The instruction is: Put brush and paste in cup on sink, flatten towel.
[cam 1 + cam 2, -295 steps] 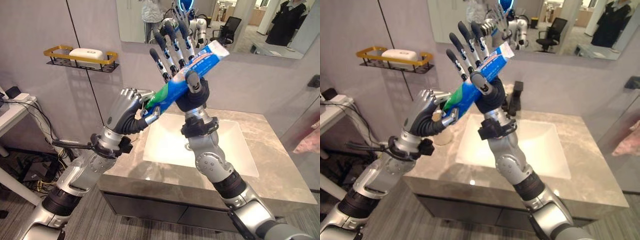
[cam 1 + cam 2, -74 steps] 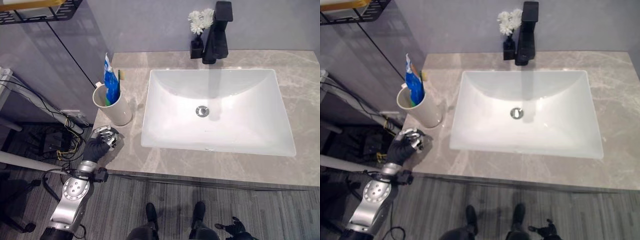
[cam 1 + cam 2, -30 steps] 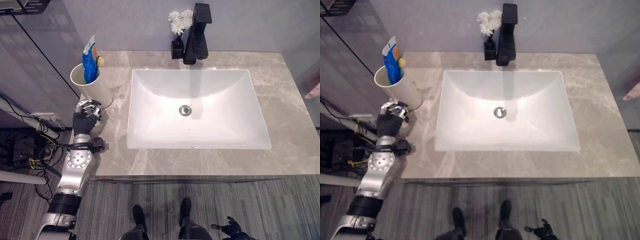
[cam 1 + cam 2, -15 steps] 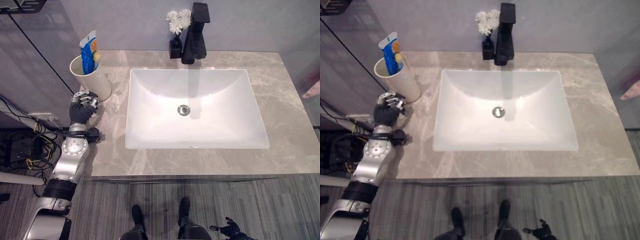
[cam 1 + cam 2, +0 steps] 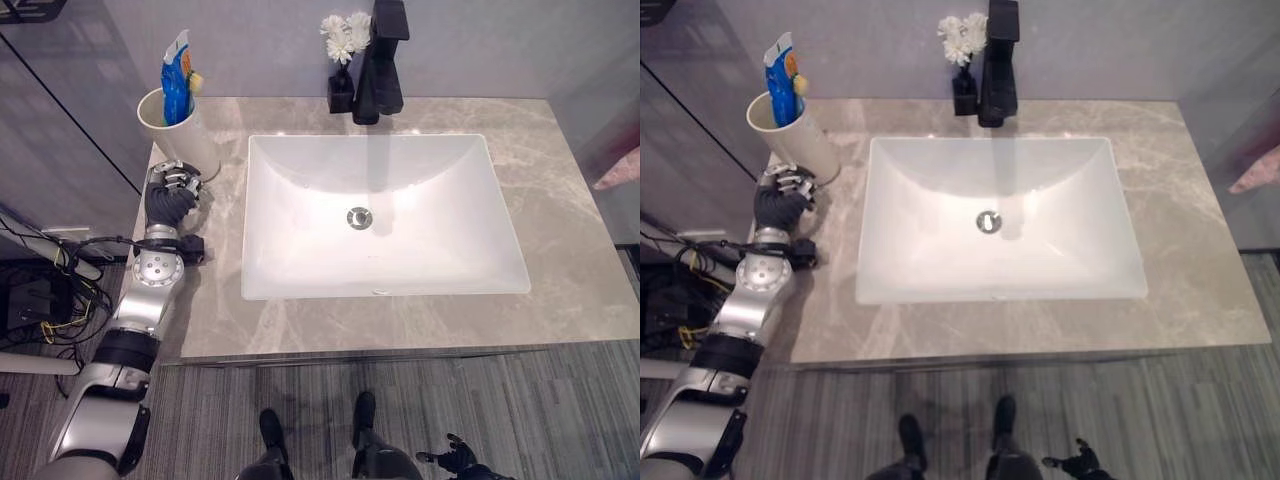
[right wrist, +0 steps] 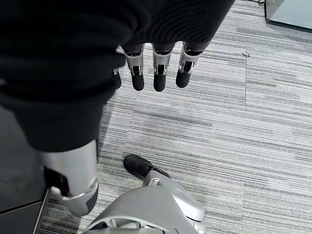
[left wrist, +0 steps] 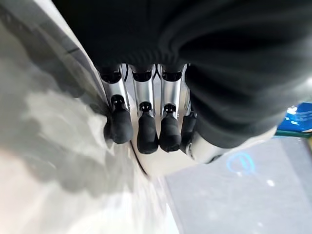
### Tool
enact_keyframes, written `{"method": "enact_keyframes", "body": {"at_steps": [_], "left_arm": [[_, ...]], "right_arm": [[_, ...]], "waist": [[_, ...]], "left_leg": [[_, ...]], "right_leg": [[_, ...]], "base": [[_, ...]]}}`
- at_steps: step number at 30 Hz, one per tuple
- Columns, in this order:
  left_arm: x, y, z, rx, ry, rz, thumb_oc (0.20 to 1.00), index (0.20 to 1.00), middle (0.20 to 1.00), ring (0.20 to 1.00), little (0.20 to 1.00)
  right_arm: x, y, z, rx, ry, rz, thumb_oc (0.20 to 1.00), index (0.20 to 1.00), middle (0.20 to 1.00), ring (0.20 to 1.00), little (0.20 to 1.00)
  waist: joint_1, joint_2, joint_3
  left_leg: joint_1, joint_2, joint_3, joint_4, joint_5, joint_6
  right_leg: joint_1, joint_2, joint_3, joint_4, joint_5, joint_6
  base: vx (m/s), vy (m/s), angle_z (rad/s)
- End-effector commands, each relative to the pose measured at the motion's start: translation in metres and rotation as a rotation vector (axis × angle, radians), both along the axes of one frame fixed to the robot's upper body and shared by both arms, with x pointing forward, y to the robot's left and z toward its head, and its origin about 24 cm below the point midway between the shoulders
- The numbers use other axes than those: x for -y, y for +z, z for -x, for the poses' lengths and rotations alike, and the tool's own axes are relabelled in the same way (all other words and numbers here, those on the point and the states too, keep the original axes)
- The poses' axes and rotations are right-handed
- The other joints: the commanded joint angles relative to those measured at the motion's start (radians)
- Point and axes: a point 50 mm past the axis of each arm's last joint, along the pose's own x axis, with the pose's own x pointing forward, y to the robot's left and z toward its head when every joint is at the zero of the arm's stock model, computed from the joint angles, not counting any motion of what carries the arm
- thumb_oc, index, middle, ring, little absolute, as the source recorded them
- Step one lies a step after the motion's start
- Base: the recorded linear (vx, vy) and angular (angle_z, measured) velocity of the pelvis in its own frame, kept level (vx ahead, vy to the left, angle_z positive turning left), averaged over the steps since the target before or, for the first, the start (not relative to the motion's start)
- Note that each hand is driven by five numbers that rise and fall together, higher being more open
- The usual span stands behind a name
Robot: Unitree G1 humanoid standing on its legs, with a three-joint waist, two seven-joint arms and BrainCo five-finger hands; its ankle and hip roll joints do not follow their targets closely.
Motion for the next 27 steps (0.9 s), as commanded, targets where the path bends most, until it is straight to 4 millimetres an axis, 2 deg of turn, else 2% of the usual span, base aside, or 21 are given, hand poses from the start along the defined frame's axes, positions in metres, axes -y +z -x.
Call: {"method": "enact_keyframes", "body": {"at_steps": [1,2,8,9,14,16,22,26,27], "left_arm": [[-0.02,0.046,-0.01,0.098,0.103,-0.078,0.2,0.2,0.2,0.2,0.2],[-0.025,0.054,-0.013,0.097,0.128,-0.093,0.2,0.2,0.2,0.2,0.2],[-0.031,0.066,-0.016,0.102,0.162,-0.124,0.2,0.2,0.2,0.2,0.2],[-0.035,0.074,-0.018,0.101,0.185,-0.139,0.2,0.2,0.2,0.2,0.2],[-0.033,0.088,-0.028,0.092,0.209,-0.146,0.2,0.2,0.2,0.2,0.2],[-0.034,0.1,-0.031,0.089,0.233,-0.167,0.2,0.2,0.2,0.2,0.2],[-0.043,0.122,-0.03,0.097,0.293,-0.216,0.2,0.2,0.2,0.2,0.2],[-0.051,0.125,-0.028,0.082,0.317,-0.24,0.2,0.2,0.2,0.2,0.2],[-0.059,0.134,-0.024,0.085,0.354,-0.271,0.2,0.2,0.2,0.2,0.2]], "right_arm": [[0.003,0.005,-0.013,0.035,0.038,0.02,1.0,1.0,1.0,1.0,1.0],[0.003,0.005,-0.013,0.034,0.047,0.022,1.0,1.0,1.0,1.0,1.0],[0.002,0.005,-0.013,0.031,0.057,0.022,1.0,1.0,1.0,1.0,1.0],[0.002,0.004,-0.011,0.027,0.064,0.02,1.0,1.0,1.0,1.0,1.0],[0.001,0.004,-0.011,0.017,0.096,0.024,1.0,1.0,1.0,1.0,1.0],[0.002,0.005,-0.014,0.03,0.101,0.025,1.0,1.0,1.0,1.0,1.0],[-0.003,0.008,-0.025,0.067,0.13,0.013,1.0,1.0,1.0,1.0,1.0],[-0.004,0.008,-0.026,0.065,0.142,0.011,1.0,1.0,1.0,1.0,1.0],[-0.004,0.01,-0.032,0.083,0.158,0.012,1.0,1.0,1.0,1.0,1.0]], "waist": [[-0.017,-0.002,0.04],[-0.02,-0.004,0.041],[-0.023,-0.01,0.046],[-0.028,-0.01,0.049],[-0.039,-0.008,0.051],[-0.046,-0.004,0.056],[-0.054,0.001,0.079],[-0.056,-0.003,0.083],[-0.059,-0.009,0.089]], "left_leg": [[-0.007,0.057,-0.068,0.003,0.034,-0.075],[-0.011,0.057,-0.067,0.003,0.036,-0.075],[-0.016,0.056,-0.068,0.003,0.037,-0.074],[-0.022,0.054,-0.071,0.003,0.038,-0.074],[-0.039,0.045,-0.079,0.003,0.041,-0.072],[-0.051,0.036,-0.082,0.003,0.04,-0.068],[-0.078,0.01,-0.083,0.003,0.035,-0.056],[-0.081,0.007,-0.08,0.003,0.031,-0.053],[-0.085,0.006,-0.078,0.003,0.031,-0.051]], "right_leg": [[0.049,-0.071,-0.025,0.0,0.011,0.097],[0.045,-0.07,-0.022,0.0,0.014,0.098],[0.039,-0.07,-0.02,0.0,0.018,0.101],[0.034,-0.072,-0.018,0.0,0.021,0.102],[0.024,-0.078,-0.023,0.0,0.028,0.108],[0.015,-0.085,-0.023,0.0,0.035,0.113],[-0.01,-0.103,-0.012,0.0,0.058,0.127],[-0.015,-0.103,-0.004,0.0,0.062,0.128],[-0.026,-0.101,0.009,0.0,0.071,0.13]], "base": [[-0.01,-0.01,-0.09],[0.0,0.0,0.0],[0.0,0.0,-0.01],[0.0,0.0,0.0],[0.0,0.009,0.01],[-0.01,0.044,0.03],[-0.01,0.06,0.03],[0.0,0.026,-0.01],[-0.01,0.046,-0.03]]}}
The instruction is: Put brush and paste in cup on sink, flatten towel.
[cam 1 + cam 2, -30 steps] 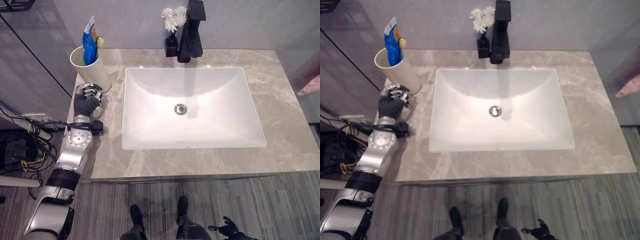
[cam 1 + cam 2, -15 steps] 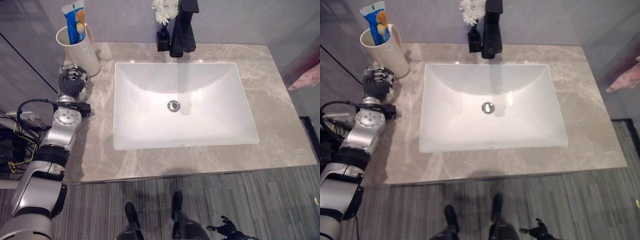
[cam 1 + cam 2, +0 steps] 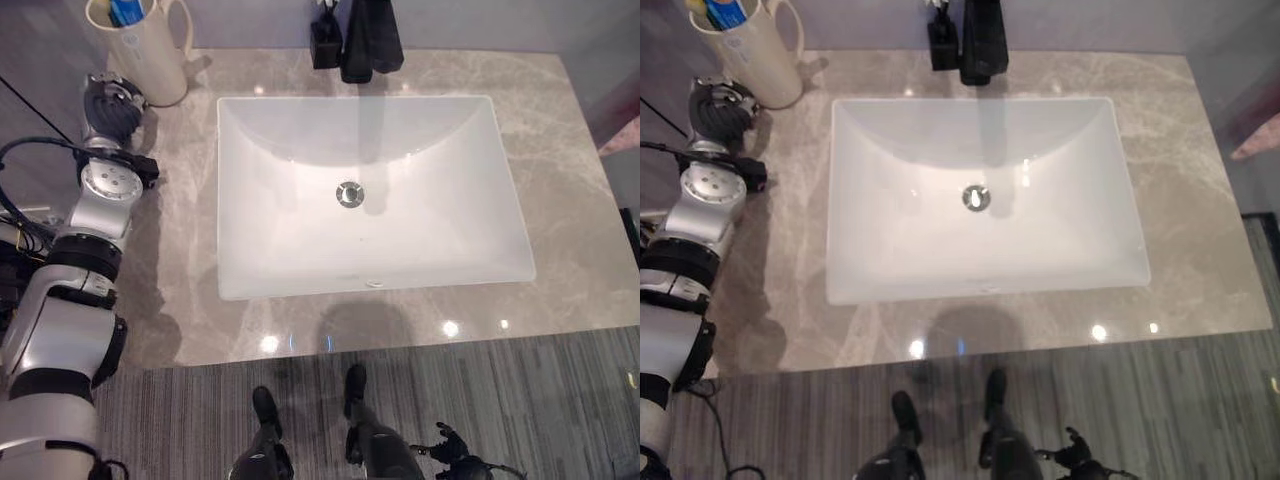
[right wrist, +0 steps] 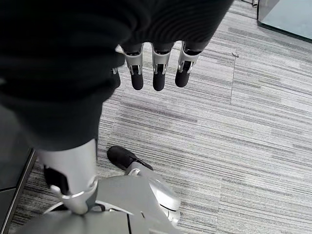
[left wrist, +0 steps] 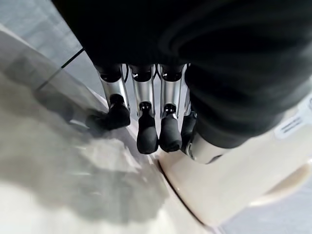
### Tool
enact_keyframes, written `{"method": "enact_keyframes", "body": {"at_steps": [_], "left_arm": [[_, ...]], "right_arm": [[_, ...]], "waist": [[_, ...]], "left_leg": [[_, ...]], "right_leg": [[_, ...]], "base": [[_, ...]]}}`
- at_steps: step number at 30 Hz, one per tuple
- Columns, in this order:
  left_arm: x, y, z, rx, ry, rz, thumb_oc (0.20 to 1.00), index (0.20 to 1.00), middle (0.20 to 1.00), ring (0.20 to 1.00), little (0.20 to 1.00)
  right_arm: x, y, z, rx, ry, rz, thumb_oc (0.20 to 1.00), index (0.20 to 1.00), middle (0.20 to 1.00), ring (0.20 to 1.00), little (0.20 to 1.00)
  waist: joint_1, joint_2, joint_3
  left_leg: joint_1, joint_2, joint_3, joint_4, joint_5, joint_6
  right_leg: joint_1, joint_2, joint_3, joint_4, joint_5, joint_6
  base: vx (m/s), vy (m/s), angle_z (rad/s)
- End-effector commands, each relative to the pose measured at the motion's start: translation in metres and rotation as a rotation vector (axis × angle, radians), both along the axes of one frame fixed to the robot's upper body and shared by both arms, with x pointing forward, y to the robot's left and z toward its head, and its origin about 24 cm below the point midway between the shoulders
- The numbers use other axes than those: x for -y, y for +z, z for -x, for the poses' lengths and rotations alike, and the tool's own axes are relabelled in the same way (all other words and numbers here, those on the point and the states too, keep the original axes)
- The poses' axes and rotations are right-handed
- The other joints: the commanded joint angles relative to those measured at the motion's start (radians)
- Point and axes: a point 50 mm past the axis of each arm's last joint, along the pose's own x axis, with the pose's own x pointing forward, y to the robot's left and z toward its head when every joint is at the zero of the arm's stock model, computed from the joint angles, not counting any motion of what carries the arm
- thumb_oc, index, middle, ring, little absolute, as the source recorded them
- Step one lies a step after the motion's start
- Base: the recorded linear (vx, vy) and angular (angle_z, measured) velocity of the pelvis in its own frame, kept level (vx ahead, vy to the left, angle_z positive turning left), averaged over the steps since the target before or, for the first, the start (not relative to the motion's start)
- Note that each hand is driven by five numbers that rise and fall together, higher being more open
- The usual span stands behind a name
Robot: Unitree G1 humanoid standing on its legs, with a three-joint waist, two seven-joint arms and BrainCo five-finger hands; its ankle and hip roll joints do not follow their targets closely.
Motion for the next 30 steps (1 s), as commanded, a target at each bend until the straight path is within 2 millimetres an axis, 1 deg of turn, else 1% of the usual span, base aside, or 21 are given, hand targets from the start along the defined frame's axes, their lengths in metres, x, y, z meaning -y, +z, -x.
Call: {"method": "enact_keyframes", "body": {"at_steps": [1,3,5,6,7,9,10,12,13,14,15,16,17,19,21,24,28,29,30], "left_arm": [[-0.021,0.038,0.009,0.061,0.092,-0.057,0.2,0.2,0.2,0.2,0.2],[-0.026,0.046,0.012,0.07,0.115,-0.068,0.2,0.2,0.2,0.2,0.2],[-0.029,0.052,0.014,0.064,0.133,-0.091,0.2,0.2,0.2,0.2,0.2],[-0.028,0.056,0.014,0.069,0.134,-0.101,0.2,0.2,0.2,0.2,0.2],[-0.028,0.059,0.014,0.073,0.138,-0.099,0.2,0.2,0.2,0.2,0.2],[-0.028,0.065,0.016,0.083,0.143,-0.121,0.2,0.2,0.2,0.2,0.2],[-0.024,0.072,0.015,0.088,0.14,-0.158,0.2,0.2,0.2,0.2,0.2],[-0.022,0.082,0.018,0.097,0.147,-0.218,0.2,0.2,0.2,0.2,0.2],[-0.024,0.084,0.019,0.093,0.157,-0.242,0.2,0.2,0.2,0.2,0.2],[-0.026,0.088,0.021,0.091,0.173,-0.262,0.2,0.2,0.2,0.2,0.2],[-0.023,0.094,0.021,0.096,0.175,-0.288,0.2,0.2,0.2,0.2,0.2],[-0.021,0.095,0.021,0.096,0.175,-0.298,0.2,0.2,0.2,0.2,0.2],[-0.015,0.099,0.019,0.112,0.162,-0.299,0.2,0.2,0.2,0.2,0.2],[-0.007,0.099,0.015,0.112,0.137,-0.311,0.2,0.2,0.2,0.2,0.2],[-0.003,0.1,0.014,0.12,0.125,-0.303,0.2,0.2,0.2,0.2,0.2],[0.009,0.102,0.01,0.149,0.088,-0.303,0.2,0.2,0.2,0.2,0.2],[0.026,0.094,0.003,0.154,0.034,-0.291,0.2,0.2,0.2,0.2,0.2],[0.034,0.093,0.0,0.154,0.017,-0.312,0.2,0.2,0.2,0.2,0.2],[0.034,0.093,0.0,0.154,0.016,-0.312,0.2,0.2,0.2,0.2,0.2]], "right_arm": [[0.003,0.007,-0.018,0.048,0.05,0.008,1.0,1.0,1.0,1.0,1.0],[0.002,0.009,-0.022,0.071,0.064,0.0,1.0,1.0,1.0,1.0,1.0],[0.001,0.009,-0.021,0.077,0.076,-0.008,1.0,1.0,1.0,1.0,1.0],[0.002,0.01,-0.021,0.079,0.077,-0.007,1.0,1.0,1.0,1.0,1.0],[0.003,0.011,-0.023,0.087,0.08,-0.007,1.0,1.0,1.0,1.0,1.0],[0.005,0.014,-0.027,0.108,0.08,-0.008,1.0,1.0,1.0,1.0,1.0],[0.009,0.016,-0.029,0.116,0.078,0.001,1.0,1.0,1.0,1.0,1.0],[0.014,0.019,-0.03,0.128,0.12,0.019,1.0,1.0,1.0,1.0,1.0],[0.015,0.022,-0.031,0.145,0.129,0.015,1.0,1.0,1.0,1.0,1.0],[0.016,0.023,-0.031,0.156,0.122,0.006,1.0,1.0,1.0,1.0,1.0],[0.019,0.024,-0.028,0.161,0.105,0.0,1.0,1.0,1.0,1.0,1.0],[0.022,0.024,-0.025,0.157,0.094,0.001,1.0,1.0,1.0,1.0,1.0],[0.025,0.023,-0.021,0.153,0.073,0.0,1.0,1.0,1.0,1.0,1.0],[0.031,0.02,-0.011,0.13,0.019,-0.001,1.0,1.0,1.0,1.0,1.0],[0.033,0.021,-0.011,0.136,0.009,0.002,1.0,1.0,1.0,1.0,1.0],[0.032,0.018,-0.004,0.116,0.01,0.002,1.0,1.0,1.0,1.0,1.0],[0.029,0.016,0.003,0.104,0.025,-0.007,1.0,1.0,1.0,1.0,1.0],[0.027,0.017,0.001,0.117,0.029,-0.015,1.0,1.0,1.0,1.0,1.0],[0.027,0.017,0.001,0.117,0.028,-0.015,1.0,1.0,1.0,1.0,1.0]], "waist": [[-0.013,-0.017,0.031],[-0.019,-0.026,0.031],[-0.022,-0.033,0.028],[-0.023,-0.035,0.027],[-0.023,-0.034,0.023],[-0.025,-0.037,0.025],[-0.028,-0.037,0.026],[-0.026,-0.045,0.026],[-0.028,-0.049,0.026],[-0.031,-0.054,0.024],[-0.037,-0.055,0.023],[-0.039,-0.056,0.022],[-0.048,-0.055,0.019],[-0.059,-0.05,0.011],[-0.062,-0.047,0.009],[-0.072,-0.041,0.009],[-0.08,-0.038,0.0],[-0.083,-0.035,-0.001],[-0.083,-0.035,-0.001]], "left_leg": [[-0.005,0.011,-0.074,0.003,0.023,-0.045],[-0.013,0.014,-0.075,0.003,0.024,-0.043],[-0.02,0.016,-0.074,0.003,0.026,-0.042],[-0.023,0.018,-0.075,0.003,0.027,-0.042],[-0.015,0.022,-0.085,0.003,0.001,-0.051],[-0.022,0.024,-0.086,0.003,0.003,-0.052],[-0.032,0.027,-0.088,0.003,0.006,-0.053],[-0.041,0.03,-0.095,0.003,0.006,-0.051],[-0.043,0.03,-0.096,0.003,0.005,-0.05],[-0.044,0.031,-0.095,0.003,0.004,-0.049],[-0.047,0.034,-0.097,0.003,0.005,-0.051],[-0.049,0.036,-0.099,0.003,0.004,-0.05],[-0.054,0.035,-0.106,0.003,0.005,-0.051],[-0.067,0.029,-0.119,0.003,0.005,-0.047],[-0.074,0.027,-0.124,0.003,0.006,-0.046],[-0.092,0.023,-0.131,0.003,0.01,-0.043],[-0.104,0.019,-0.134,0.003,0.011,-0.038],[-0.108,0.018,-0.134,0.003,0.012,-0.037],[-0.109,0.017,-0.134,0.003,0.012,-0.037]], "right_leg": [[0.05,-0.098,0.017,-0.001,0.064,0.143],[0.039,-0.095,0.028,-0.001,0.072,0.143],[0.031,-0.093,0.034,-0.001,0.075,0.143],[0.028,-0.093,0.035,-0.001,0.076,0.143],[0.034,-0.088,0.044,-0.001,0.056,0.155],[0.025,-0.086,0.046,-0.001,0.061,0.157],[0.018,-0.083,0.055,-0.001,0.065,0.157],[0.008,-0.075,0.057,-0.001,0.068,0.16],[0.005,-0.071,0.059,-0.001,0.073,0.162],[0.001,-0.068,0.063,-0.001,0.08,0.163],[-0.002,-0.065,0.071,-0.001,0.08,0.163],[-0.003,-0.065,0.071,-0.001,0.079,0.163],[-0.006,-0.064,0.079,-0.001,0.082,0.163],[-0.014,-0.068,0.083,-0.001,0.075,0.16],[-0.02,-0.07,0.084,-0.001,0.075,0.161],[-0.036,-0.073,0.103,-0.001,0.073,0.159],[-0.054,-0.072,0.124,-0.001,0.073,0.158],[-0.06,-0.072,0.132,-0.001,0.068,0.156],[-0.06,-0.072,0.132,-0.001,0.068,0.156]], "base": [[-0.01,0.054,-0.05],[0.0,0.022,-0.12],[0.0,0.016,-0.13],[0.09,0.026,-0.03],[0.08,0.029,0.0],[0.02,0.031,0.02],[0.0,0.0,0.0],[-0.01,0.002,-0.05],[0.0,-0.002,-0.15],[0.0,-0.006,-0.14],[0.01,-0.002,-0.12],[0.0,0.0,0.0],[0.0,0.0,0.0],[0.01,0.011,0.05],[0.01,0.02,0.04],[0.0,0.011,0.06],[0.01,0.008,0.07],[0.0,0.0,0.0],[0.0,0.0,0.0]]}}
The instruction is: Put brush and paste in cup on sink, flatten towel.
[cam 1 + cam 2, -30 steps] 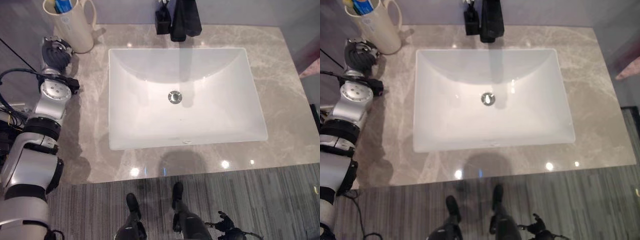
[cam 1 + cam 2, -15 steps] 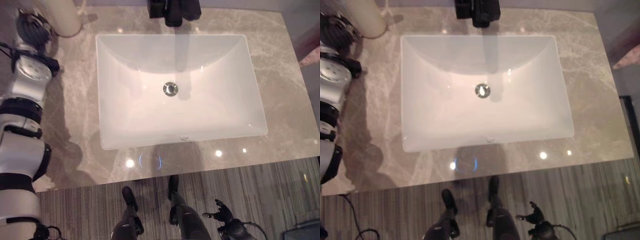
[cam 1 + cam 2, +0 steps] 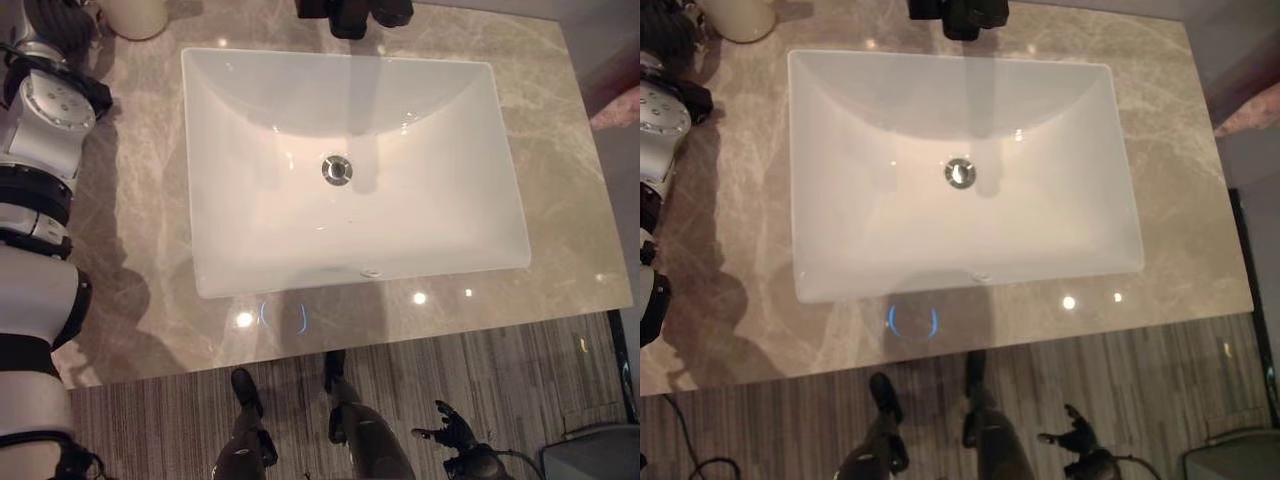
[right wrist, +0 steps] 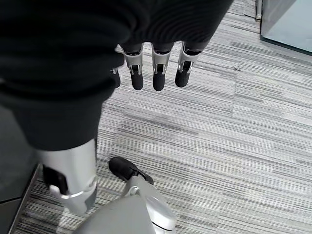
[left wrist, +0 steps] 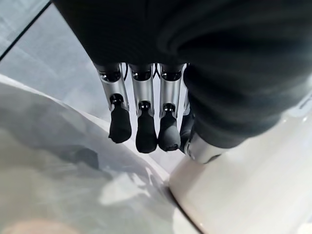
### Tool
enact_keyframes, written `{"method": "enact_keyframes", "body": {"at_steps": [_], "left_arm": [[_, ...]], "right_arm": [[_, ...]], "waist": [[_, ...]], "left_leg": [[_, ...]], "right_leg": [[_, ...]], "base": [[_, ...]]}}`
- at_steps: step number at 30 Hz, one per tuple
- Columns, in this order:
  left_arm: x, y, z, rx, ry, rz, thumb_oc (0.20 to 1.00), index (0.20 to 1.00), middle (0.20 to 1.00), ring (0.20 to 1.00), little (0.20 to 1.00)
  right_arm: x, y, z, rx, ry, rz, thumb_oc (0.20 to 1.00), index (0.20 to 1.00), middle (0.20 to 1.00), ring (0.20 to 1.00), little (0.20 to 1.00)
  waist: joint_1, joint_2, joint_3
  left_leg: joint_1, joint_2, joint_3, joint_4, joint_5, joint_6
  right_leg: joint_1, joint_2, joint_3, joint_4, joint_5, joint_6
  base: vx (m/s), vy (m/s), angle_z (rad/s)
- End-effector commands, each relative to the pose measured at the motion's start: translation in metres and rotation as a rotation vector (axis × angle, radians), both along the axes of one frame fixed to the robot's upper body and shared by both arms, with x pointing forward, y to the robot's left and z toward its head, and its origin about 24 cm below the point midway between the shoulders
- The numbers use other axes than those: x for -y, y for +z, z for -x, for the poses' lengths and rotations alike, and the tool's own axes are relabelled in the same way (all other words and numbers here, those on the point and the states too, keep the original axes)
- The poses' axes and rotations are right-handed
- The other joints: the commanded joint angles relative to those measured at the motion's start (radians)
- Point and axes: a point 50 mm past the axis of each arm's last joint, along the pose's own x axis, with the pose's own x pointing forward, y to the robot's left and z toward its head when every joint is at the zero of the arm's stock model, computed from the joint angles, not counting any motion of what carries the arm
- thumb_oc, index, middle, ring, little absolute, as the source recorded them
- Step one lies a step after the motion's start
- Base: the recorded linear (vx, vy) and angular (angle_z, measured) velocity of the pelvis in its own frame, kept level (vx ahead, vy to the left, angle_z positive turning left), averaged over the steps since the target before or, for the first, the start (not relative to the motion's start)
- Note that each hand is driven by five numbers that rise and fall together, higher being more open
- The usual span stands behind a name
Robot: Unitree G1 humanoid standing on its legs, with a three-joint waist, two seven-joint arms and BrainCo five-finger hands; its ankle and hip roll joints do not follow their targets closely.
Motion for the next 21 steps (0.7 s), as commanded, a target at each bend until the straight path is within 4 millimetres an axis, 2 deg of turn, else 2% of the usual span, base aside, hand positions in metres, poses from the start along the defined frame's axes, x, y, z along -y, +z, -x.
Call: {"method": "enact_keyframes", "body": {"at_steps": [1,7,9,12,16,21], "left_arm": [[0.024,0.008,-0.006,0.04,-0.055,-0.047,0.2,0.2,0.2,0.2,0.2],[0.031,0.004,-0.009,0.026,-0.082,-0.033,0.2,0.2,0.2,0.2,0.2],[0.033,0.01,-0.009,0.043,-0.083,-0.005,0.2,0.2,0.2,0.2,0.2],[0.039,0.018,-0.01,0.056,-0.09,-0.002,0.2,0.2,0.2,0.2,0.2],[0.044,0.016,-0.012,0.045,-0.097,-0.002,0.2,0.2,0.2,0.2,0.2],[0.038,0.017,-0.011,0.056,-0.088,0.027,0.2,0.2,0.2,0.2,0.2]], "right_arm": [[0.016,0.003,0.01,0.003,-0.043,0.015,1.0,1.0,1.0,1.0,1.0],[0.017,0.012,0.0,0.063,-0.029,0.006,1.0,1.0,1.0,1.0,1.0],[0.018,0.012,0.001,0.062,-0.021,0.011,1.0,1.0,1.0,1.0,1.0],[0.022,0.012,0.005,0.05,-0.017,0.024,1.0,1.0,1.0,1.0,1.0],[0.029,0.009,0.016,0.017,-0.045,0.043,1.0,1.0,1.0,1.0,1.0],[0.031,0.008,0.019,-0.002,-0.045,0.054,1.0,1.0,1.0,1.0,1.0]], "waist": [[-0.031,0.051,-0.021],[-0.039,0.058,-0.03],[-0.04,0.055,-0.031],[-0.048,0.051,-0.037],[-0.062,0.045,-0.052],[-0.071,0.034,-0.057]], "left_leg": [[-0.04,0.034,-0.145,0.003,0.006,-0.048],[-0.046,0.037,-0.141,0.003,0.007,-0.049],[-0.049,0.041,-0.135,0.003,0.01,-0.051],[-0.05,0.047,-0.13,0.003,0.012,-0.053],[-0.043,0.058,-0.127,0.003,0.012,-0.057],[-0.04,0.064,-0.111,0.003,0.014,-0.058]], "right_leg": [[0.022,-0.064,0.088,-0.001,0.039,0.156],[0.005,-0.057,0.107,-0.001,0.04,0.153],[-0.002,-0.053,0.108,-0.001,0.042,0.152],[-0.005,-0.047,0.111,-0.001,0.042,0.151],[-0.007,-0.038,0.121,-0.001,0.04,0.146],[-0.017,-0.031,0.138,-0.001,0.045,0.146]], "base": [[0.0,0.0,0.0],[0.0,-0.003,-0.01],[-0.02,-0.016,-0.05],[0.0,-0.037,-0.09],[0.01,-0.04,-0.06],[-0.01,-0.01,-0.06]]}}
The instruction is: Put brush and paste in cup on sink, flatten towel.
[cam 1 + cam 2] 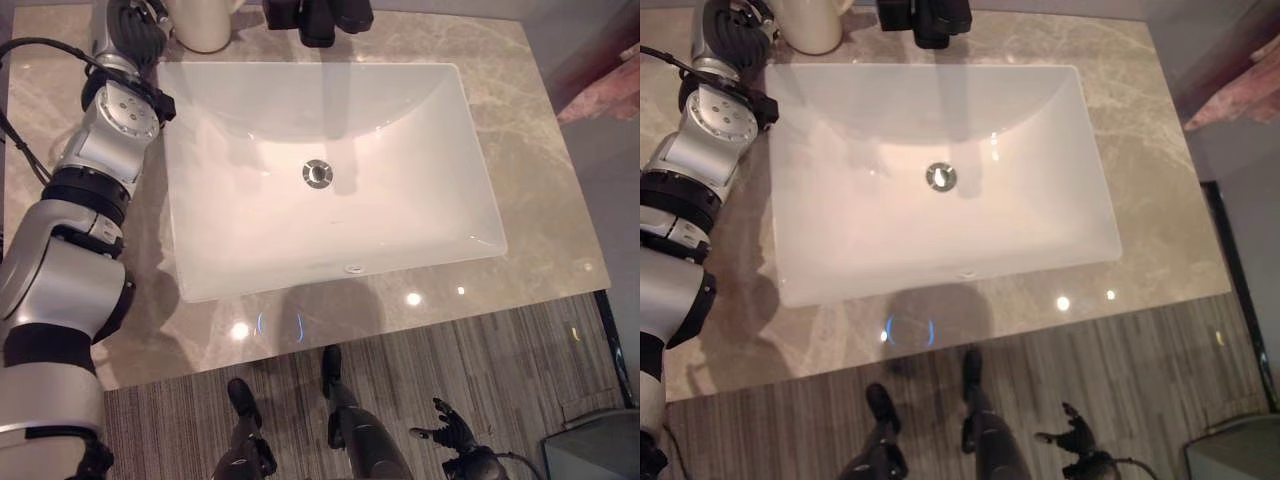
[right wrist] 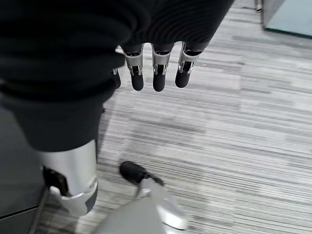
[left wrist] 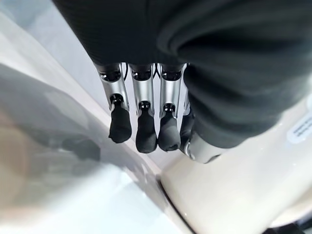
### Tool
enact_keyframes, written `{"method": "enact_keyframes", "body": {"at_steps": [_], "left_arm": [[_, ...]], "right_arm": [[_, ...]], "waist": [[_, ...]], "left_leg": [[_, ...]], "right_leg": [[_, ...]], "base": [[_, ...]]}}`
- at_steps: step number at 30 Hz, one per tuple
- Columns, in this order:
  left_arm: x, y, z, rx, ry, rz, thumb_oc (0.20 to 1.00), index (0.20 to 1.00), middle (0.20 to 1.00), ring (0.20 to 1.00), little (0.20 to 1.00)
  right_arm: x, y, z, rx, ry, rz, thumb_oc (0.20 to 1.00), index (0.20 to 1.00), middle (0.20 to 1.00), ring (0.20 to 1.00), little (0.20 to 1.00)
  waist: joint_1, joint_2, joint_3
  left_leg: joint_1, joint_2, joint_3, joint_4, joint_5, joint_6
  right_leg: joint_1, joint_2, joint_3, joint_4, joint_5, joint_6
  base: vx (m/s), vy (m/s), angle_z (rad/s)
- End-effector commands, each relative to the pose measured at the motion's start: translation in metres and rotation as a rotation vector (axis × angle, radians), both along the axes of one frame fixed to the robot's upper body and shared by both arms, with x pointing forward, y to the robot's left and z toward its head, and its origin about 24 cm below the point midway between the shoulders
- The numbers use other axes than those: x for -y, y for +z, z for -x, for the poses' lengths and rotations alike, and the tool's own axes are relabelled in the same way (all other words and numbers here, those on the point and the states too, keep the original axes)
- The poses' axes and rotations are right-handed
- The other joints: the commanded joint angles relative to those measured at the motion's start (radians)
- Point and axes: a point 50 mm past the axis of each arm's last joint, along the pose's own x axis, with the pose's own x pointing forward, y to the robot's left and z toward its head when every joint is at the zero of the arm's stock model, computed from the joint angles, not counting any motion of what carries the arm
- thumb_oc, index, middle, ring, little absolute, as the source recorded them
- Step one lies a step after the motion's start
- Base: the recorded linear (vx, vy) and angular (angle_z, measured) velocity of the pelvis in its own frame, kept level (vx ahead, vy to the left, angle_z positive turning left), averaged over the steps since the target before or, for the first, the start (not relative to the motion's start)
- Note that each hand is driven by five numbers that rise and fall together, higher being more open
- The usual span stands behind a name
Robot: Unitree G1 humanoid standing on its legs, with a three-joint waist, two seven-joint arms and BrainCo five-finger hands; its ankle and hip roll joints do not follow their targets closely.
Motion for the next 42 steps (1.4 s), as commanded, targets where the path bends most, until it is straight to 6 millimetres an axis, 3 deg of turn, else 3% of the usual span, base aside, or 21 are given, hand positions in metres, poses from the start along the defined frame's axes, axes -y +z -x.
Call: {"method": "enact_keyframes", "body": {"at_steps": [1,9,10,11,15,20,22,23,24,25,26,27,28,30,31,33,35,38,40,41,42], "left_arm": [[-0.01,0.037,0.011,0.109,0.037,0.024,0.2,0.2,0.2,0.2,0.2],[-0.03,0.025,0.014,0.157,0.24,0.05,0.2,0.2,0.2,0.2,0.2],[-0.036,0.023,0.016,0.167,0.252,0.075,0.2,0.2,0.2,0.2,0.2],[-0.036,0.022,0.016,0.165,0.253,0.075,0.2,0.2,0.2,0.2,0.2],[-0.063,-0.005,0.023,0.151,0.298,0.139,0.2,0.2,0.2,0.2,0.2],[-0.078,-0.015,0.032,0.172,0.271,0.174,0.2,0.2,0.2,0.2,0.2],[-0.069,-0.008,0.065,0.346,0.079,0.137,0.2,0.2,0.2,0.2,0.2],[-0.07,-0.01,0.066,0.344,0.084,0.14,0.2,0.2,0.2,0.2,0.2],[-0.078,-0.022,0.081,0.355,0.072,0.135,0.275,0.275,0.275,0.275,0.275],[-0.092,-0.046,0.096,0.332,0.09,0.164,0.382,0.382,0.382,0.382,0.382],[-0.112,-0.071,0.117,0.311,0.123,0.212,0.57,0.57,0.57,0.57,0.57],[-0.134,-0.116,0.151,0.231,0.208,0.259,1.0,1.0,1.0,1.0,1.0],[-0.135,-0.118,0.153,0.229,0.214,0.261,1.0,1.0,1.0,1.0,1.0],[-0.155,-0.172,0.188,0.09,0.351,0.33,1.0,1.0,1.0,1.0,1.0],[-0.156,-0.173,0.19,0.089,0.356,0.331,1.0,1.0,1.0,1.0,1.0],[-0.176,-0.247,0.237,-0.146,0.576,0.439,1.0,1.0,1.0,1.0,1.0],[-0.177,-0.306,0.273,-0.45,0.662,0.511,1.0,1.0,1.0,1.0,1.0],[-0.162,-0.396,0.343,-1.038,0.771,0.567,1.0,1.0,1.0,1.0,1.0],[-0.152,-0.414,0.354,-1.151,0.787,0.583,1.0,1.0,1.0,1.0,1.0],[-0.118,-0.452,0.379,-1.414,0.792,0.642,1.0,1.0,1.0,1.0,1.0],[-0.1,-0.463,0.378,-1.518,0.733,0.595,1.0,1.0,1.0,1.0,1.0]], "right_arm": [[0.033,0.005,0.013,-0.03,-0.044,0.073,1.0,1.0,1.0,1.0,1.0],[0.027,0.001,0.019,-0.037,-0.05,0.067,1.0,1.0,1.0,1.0,1.0],[0.025,0.0,0.02,-0.038,-0.043,0.062,1.0,1.0,1.0,1.0,1.0],[0.025,0.0,0.021,-0.04,-0.043,0.062,1.0,1.0,1.0,1.0,1.0],[0.02,-0.01,0.038,-0.126,-0.042,0.064,1.0,1.0,1.0,1.0,1.0],[0.022,-0.018,0.05,-0.233,-0.053,0.096,1.0,1.0,1.0,1.0,1.0],[0.022,-0.019,0.043,-0.24,-0.092,0.091,1.0,1.0,1.0,1.0,1.0],[0.023,-0.019,0.043,-0.241,-0.089,0.096,1.0,1.0,1.0,1.0,1.0],[0.02,-0.019,0.042,-0.236,-0.077,0.088,1.0,1.0,1.0,1.0,1.0],[0.019,-0.02,0.046,-0.251,-0.084,0.084,1.0,1.0,1.0,1.0,1.0],[0.017,-0.021,0.045,-0.259,-0.084,0.076,1.0,1.0,1.0,1.0,1.0],[0.012,-0.022,0.044,-0.259,-0.065,0.061,1.0,1.0,1.0,1.0,1.0],[0.013,-0.022,0.045,-0.261,-0.059,0.065,1.0,1.0,1.0,1.0,1.0],[0.012,-0.02,0.04,-0.236,-0.071,0.049,1.0,1.0,1.0,1.0,1.0],[0.012,-0.02,0.041,-0.237,-0.067,0.051,1.0,1.0,1.0,1.0,1.0],[0.014,-0.019,0.042,-0.213,-0.127,0.019,1.0,1.0,1.0,1.0,1.0],[0.021,-0.018,0.045,-0.225,-0.149,0.026,1.0,1.0,1.0,1.0,1.0],[0.038,-0.011,0.036,-0.202,-0.174,0.06,1.0,1.0,1.0,1.0,1.0],[0.039,-0.009,0.03,-0.181,-0.174,0.061,1.0,1.0,1.0,1.0,1.0],[0.035,-0.007,0.021,-0.147,-0.172,0.05,1.0,1.0,1.0,1.0,1.0],[0.029,-0.008,0.018,-0.147,-0.148,0.048,1.0,1.0,1.0,1.0,1.0]], "waist": [[-0.022,0.036,0.008],[-0.019,0.011,-0.001],[-0.015,-0.002,0.001],[-0.014,0.005,-0.005],[0.022,-0.02,-0.021],[0.062,-0.021,-0.043],[0.114,-0.017,-0.056],[0.109,-0.014,-0.058],[0.123,-0.018,-0.055],[0.137,-0.02,-0.053],[0.153,-0.019,-0.054],[0.176,-0.022,-0.057],[0.17,-0.02,-0.059],[0.19,-0.024,-0.062],[0.185,-0.023,-0.064],[0.209,-0.031,-0.052],[0.212,-0.029,-0.035],[0.197,-0.005,-0.02],[0.188,0.001,-0.022],[0.16,0.014,-0.019],[0.149,0.02,-0.01]], "left_leg": [[-0.02,0.064,-0.136,-0.004,0.012,-0.06],[-0.006,0.079,-0.149,-0.004,0.019,-0.065],[-0.012,0.078,-0.141,-0.004,0.05,-0.058],[-0.001,0.081,-0.152,-0.004,0.021,-0.066],[0.04,0.087,-0.173,-0.004,0.04,-0.067],[0.099,0.087,-0.193,-0.004,0.031,-0.072],[0.156,0.07,-0.214,-0.004,0.014,-0.062],[0.155,0.069,-0.215,-0.004,0.018,-0.061],[0.179,0.063,-0.222,-0.004,0.011,-0.056],[0.202,0.057,-0.223,-0.004,0.004,-0.05],[0.226,0.048,-0.226,-0.004,-0.003,-0.044],[0.263,0.041,-0.231,-0.004,-0.021,-0.037],[0.263,0.04,-0.23,-0.004,-0.017,-0.036],[0.297,0.024,-0.235,-0.004,-0.036,-0.023],[0.295,0.022,-0.236,-0.004,-0.031,-0.022],[0.326,-0.015,-0.248,0.027,-0.061,0.004],[0.3,-0.045,-0.255,0.111,-0.1,0.024],[0.27,-0.08,-0.246,0.145,-0.121,0.048],[0.26,-0.091,-0.232,0.138,-0.116,0.053],[0.262,-0.097,-0.196,0.126,-0.113,0.054],[0.255,-0.094,-0.171,0.128,-0.109,0.056]], "right_leg": [[0.019,-0.033,0.1,-0.001,0.028,0.149],[0.034,-0.017,0.094,-0.001,0.024,0.142],[0.032,-0.019,0.084,-0.001,0.042,0.132],[0.044,-0.015,0.089,-0.001,0.022,0.141],[0.113,-0.012,0.043,-0.001,0.013,0.123],[0.196,-0.02,0.001,-0.001,-0.007,0.122],[0.272,-0.023,-0.014,-0.001,-0.029,0.117],[0.271,-0.024,-0.015,-0.001,-0.026,0.116],[0.296,-0.022,-0.013,-0.001,-0.035,0.11],[0.321,-0.024,-0.017,-0.001,-0.042,0.106],[0.351,-0.027,-0.021,-0.001,-0.043,0.102],[0.395,-0.026,-0.025,-0.001,-0.055,0.097],[0.394,-0.027,-0.024,-0.001,-0.053,0.097],[0.438,-0.036,-0.036,-0.001,-0.06,0.099],[0.436,-0.038,-0.036,-0.001,-0.057,0.099],[0.496,-0.067,-0.055,0.005,-0.051,0.1],[0.513,-0.096,-0.061,0.019,-0.03,0.103],[0.482,-0.13,-0.042,0.035,0.035,0.119],[0.457,-0.141,-0.025,0.037,0.067,0.125],[0.415,-0.155,0.008,0.043,0.109,0.133],[0.383,-0.155,0.01,0.063,0.108,0.131]], "base": [[-0.01,-0.026,-0.18],[-0.02,-0.044,-0.06],[0.01,-0.053,-0.02],[-0.06,-0.116,-0.03],[0.05,-0.109,0.06],[0.06,-0.001,0.44],[0.06,0.113,0.4],[0.07,0.081,0.28],[0.03,0.069,0.39],[0.06,0.121,0.44],[0.07,0.182,0.47],[0.05,0.136,0.25],[0.07,0.136,0.08],[0.04,0.105,0.18],[0.03,0.115,0.25],[0.0,0.19,0.25],[-0.08,0.213,0.43],[-0.16,0.248,0.17],[-0.14,0.215,0.02],[-0.18,0.237,-0.4],[-0.3,0.336,-0.62]]}}
